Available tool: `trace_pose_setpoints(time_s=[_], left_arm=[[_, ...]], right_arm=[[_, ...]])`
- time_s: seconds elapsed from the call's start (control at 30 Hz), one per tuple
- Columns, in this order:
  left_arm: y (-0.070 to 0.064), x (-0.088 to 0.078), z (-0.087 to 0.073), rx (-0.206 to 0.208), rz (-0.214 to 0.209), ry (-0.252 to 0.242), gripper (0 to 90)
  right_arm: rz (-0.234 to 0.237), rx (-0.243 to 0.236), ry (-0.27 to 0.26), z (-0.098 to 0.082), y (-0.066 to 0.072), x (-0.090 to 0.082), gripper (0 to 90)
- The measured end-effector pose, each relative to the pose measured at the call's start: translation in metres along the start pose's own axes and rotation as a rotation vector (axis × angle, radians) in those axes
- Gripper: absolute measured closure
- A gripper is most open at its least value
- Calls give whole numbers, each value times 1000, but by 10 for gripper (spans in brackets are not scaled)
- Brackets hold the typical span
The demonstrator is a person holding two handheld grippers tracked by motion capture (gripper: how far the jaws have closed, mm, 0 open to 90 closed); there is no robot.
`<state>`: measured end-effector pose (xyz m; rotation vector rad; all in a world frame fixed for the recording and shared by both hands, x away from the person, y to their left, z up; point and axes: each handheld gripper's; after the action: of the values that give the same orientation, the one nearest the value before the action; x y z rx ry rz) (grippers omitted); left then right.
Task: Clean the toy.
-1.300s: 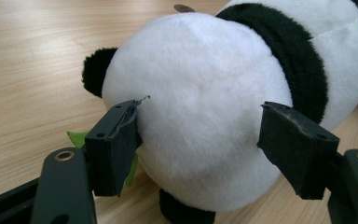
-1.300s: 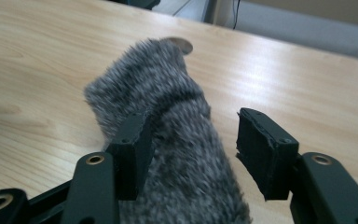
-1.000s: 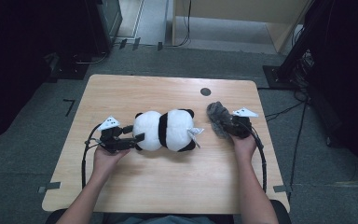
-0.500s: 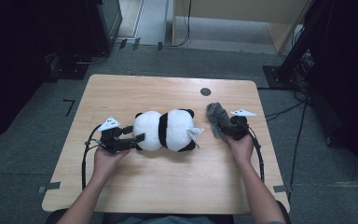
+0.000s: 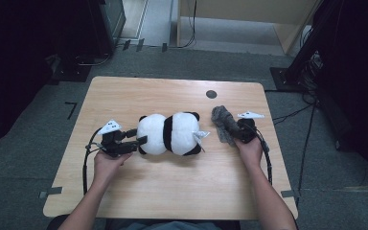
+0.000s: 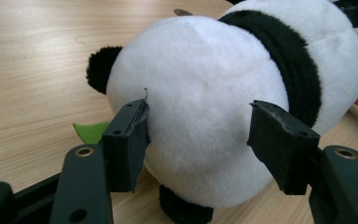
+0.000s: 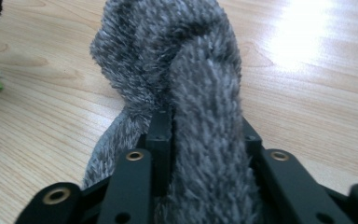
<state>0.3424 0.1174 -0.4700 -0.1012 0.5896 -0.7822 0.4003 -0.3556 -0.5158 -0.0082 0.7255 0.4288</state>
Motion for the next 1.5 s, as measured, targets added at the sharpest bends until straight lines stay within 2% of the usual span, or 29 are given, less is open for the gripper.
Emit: trace_pose_setpoints(time_s=[0.17, 0.33, 0.4, 0.5, 0.57, 0.63, 0.7, 0.73, 0.8, 0.87, 0.93, 1.0, 1.07, 1.23, 1.33, 1.5], left_arm=[[-1, -1, 0, 26, 18, 2, 320], [-3, -3, 1, 13, 11, 1, 236], [-5, -1, 1, 21, 19, 9, 164], [-8, 4, 0, 18, 40, 36, 74], [-8, 7, 0, 9, 29, 39, 49], [-9, 10, 0, 22, 35, 35, 20], [-8, 13, 0, 18, 29, 27, 20], [-7, 15, 0, 17, 31, 40, 20], [-6, 19, 1, 33, 60, 62, 0], [-5, 21, 2, 30, 51, 57, 0], [-6, 22, 3, 28, 30, 45, 0], [-8, 25, 3, 37, 33, 52, 0], [-8, 29, 2, 45, 44, 61, 0], [-3, 30, -1, 29, 18, 68, 0], [-1, 30, -3, 25, 1, 57, 41], [-2, 28, -3, 40, 0, 55, 104]], right_arm=[[-24, 13, 46, 10, -1, -6, 728], [-66, 13, 59, 16, 0, -16, 737], [-58, 26, 53, 18, 0, -20, 737], [-14, 56, 32, 24, 1, -26, 732], [-19, 20, 35, 28, 7, -29, 731], [-26, -15, 43, 33, 13, -30, 731], [-4, -17, 33, 36, 17, -33, 730], [7, -14, 27, 38, 19, -34, 729], [26, -14, 20, 41, 23, -37, 725], [36, -21, 27, 44, 25, -40, 723], [21, -48, 41, 47, 28, -42, 724], [23, -58, 50, 51, 30, -43, 722], [33, -60, 50, 54, 32, -43, 712], [72, -66, 25, 63, 44, -49, 700], [95, -76, 26, 69, 51, -52, 701], [123, -90, 15, 78, 61, -57, 702]])
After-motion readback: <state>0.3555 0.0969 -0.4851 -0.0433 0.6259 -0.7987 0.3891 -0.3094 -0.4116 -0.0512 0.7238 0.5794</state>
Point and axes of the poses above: each handheld gripper's, and its own axes: x roughly forward along the jaws, z roughly out of its top, y roughly to its left, and after that the axes turned 2 degrees about z, right-handed
